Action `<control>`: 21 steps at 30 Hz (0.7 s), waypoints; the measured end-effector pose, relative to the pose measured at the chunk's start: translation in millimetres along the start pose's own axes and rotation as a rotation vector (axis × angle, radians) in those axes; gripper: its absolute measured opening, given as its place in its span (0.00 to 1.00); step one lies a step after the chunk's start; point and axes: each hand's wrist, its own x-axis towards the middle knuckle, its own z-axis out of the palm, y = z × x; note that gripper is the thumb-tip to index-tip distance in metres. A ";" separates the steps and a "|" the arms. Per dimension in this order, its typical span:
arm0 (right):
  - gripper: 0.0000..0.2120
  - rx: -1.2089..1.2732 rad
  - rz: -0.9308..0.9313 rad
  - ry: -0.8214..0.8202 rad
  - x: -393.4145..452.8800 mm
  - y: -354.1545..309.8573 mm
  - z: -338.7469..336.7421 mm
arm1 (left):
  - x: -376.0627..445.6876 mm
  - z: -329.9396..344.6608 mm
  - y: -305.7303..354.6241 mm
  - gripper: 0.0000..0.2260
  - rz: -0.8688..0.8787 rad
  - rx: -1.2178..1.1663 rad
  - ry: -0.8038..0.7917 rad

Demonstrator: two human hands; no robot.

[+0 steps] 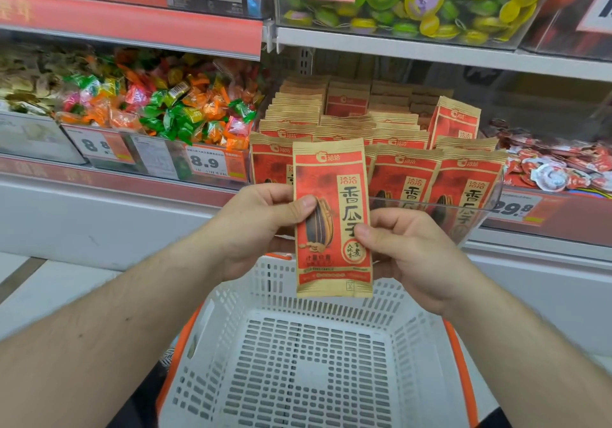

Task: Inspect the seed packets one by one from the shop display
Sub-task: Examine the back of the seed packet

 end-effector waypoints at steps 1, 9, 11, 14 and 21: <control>0.18 0.004 -0.009 -0.002 0.0 1.1 0.1 | -0.9 0.0 -0.2 0.16 -0.010 -0.001 -0.017; 0.21 0.010 0.015 -0.144 -3.9 -1.9 -5.6 | -5.8 -3.4 -5.2 0.19 0.016 -0.001 -0.133; 0.24 -0.024 0.002 -0.202 -5.9 -2.8 -6.6 | -4.9 -6.4 -7.1 0.21 0.036 -0.003 -0.159; 0.26 -0.088 -0.045 -0.209 -7.5 -4.7 -6.9 | -4.2 -9.9 -9.9 0.26 0.074 -0.025 -0.209; 0.24 -0.193 -0.091 -0.189 -8.9 -6.1 -5.0 | -5.8 -7.9 -9.3 0.18 0.101 -0.053 -0.195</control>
